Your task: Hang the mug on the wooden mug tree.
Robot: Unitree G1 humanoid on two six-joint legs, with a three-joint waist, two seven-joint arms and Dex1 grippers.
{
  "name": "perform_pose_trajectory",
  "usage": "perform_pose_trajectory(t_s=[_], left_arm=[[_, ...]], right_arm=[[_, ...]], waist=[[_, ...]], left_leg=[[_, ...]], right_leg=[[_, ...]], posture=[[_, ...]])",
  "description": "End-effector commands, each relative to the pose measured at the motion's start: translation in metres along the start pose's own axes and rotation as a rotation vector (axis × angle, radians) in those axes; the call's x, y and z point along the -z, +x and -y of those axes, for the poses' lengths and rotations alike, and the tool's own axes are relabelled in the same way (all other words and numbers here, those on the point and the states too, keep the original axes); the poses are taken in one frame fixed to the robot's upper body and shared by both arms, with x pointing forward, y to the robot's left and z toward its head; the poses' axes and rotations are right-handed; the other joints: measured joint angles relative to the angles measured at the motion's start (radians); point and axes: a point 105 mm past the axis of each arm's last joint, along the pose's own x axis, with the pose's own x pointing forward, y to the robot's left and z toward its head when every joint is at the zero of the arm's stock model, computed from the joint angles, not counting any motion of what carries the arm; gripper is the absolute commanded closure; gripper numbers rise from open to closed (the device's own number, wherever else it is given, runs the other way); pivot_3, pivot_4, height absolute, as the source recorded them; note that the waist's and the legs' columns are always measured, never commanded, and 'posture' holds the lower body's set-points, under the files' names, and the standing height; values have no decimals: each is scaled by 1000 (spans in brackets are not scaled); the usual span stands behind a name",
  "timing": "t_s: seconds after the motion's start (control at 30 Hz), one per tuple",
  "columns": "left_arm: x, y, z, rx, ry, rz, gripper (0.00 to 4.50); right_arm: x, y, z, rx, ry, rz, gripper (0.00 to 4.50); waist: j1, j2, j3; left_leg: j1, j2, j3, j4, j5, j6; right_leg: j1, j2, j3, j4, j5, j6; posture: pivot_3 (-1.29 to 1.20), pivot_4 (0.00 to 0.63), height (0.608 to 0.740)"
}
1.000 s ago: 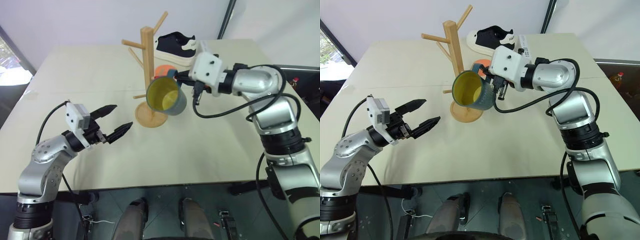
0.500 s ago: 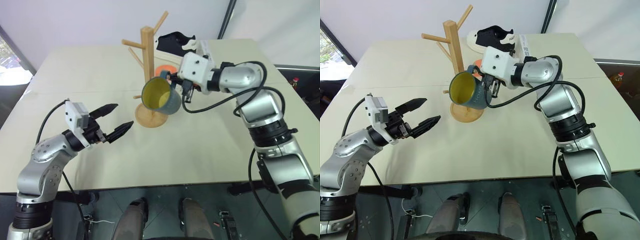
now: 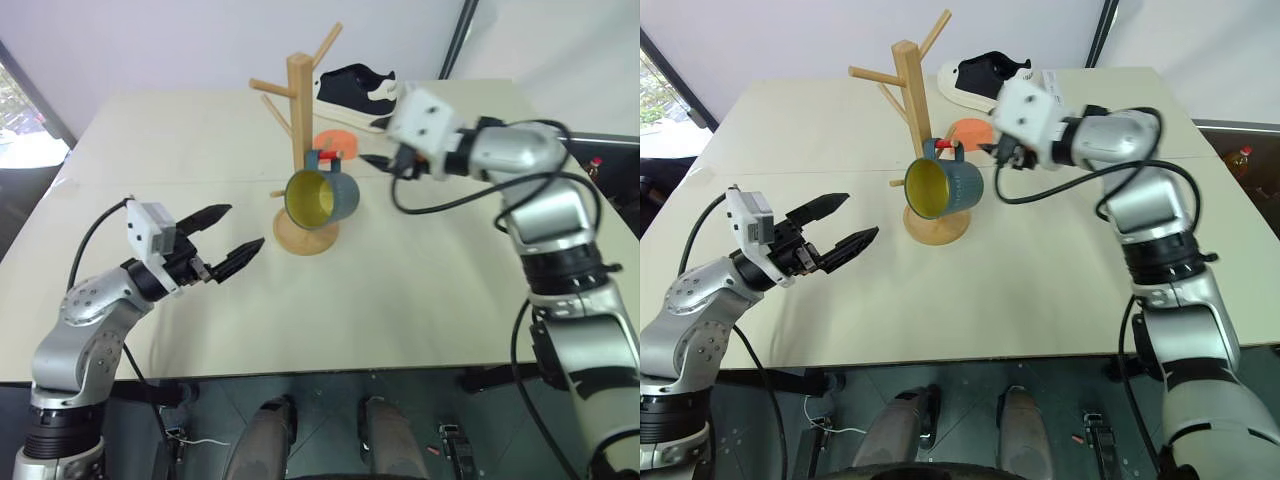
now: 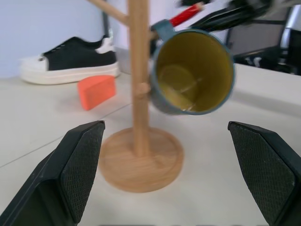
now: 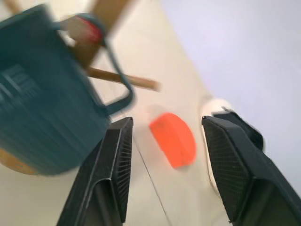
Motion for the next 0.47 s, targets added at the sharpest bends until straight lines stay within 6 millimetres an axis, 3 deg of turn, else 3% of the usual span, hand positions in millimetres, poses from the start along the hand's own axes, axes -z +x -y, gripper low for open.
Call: perform_pose_trajectory(t_s=[0.03,0.2,0.33,0.47], left_arm=[[5,-9,-22,-152,23,14,0],[43,-31,-57,-411,-29,-29,0],[66,-46,-65,-506,-43,-72,0],[70,-52,-66,-535,-45,-74,0]], right_arm=[[5,-21,7,95,143,90,2122],[60,-34,-17,237,391,106,2122],[88,-36,-41,288,474,80,2122],[104,-34,-58,279,514,56,2122]], waist=[[-2,0,0],[-3,-1,0],[-1,0,0],[0,-1,-1]], left_leg=[[0,0,0,0,0,0],[2,1,0,-1,0,0],[2,1,0,0,0,0],[2,1,0,1,0,0]], right_leg=[[0,0,0,0,0,0],[1,1,0,2,0,0],[0,2,0,2,0,0],[1,1,0,2,0,-1]], posture=[[0,150,740],[0,150,740],[0,150,740],[0,150,740]])
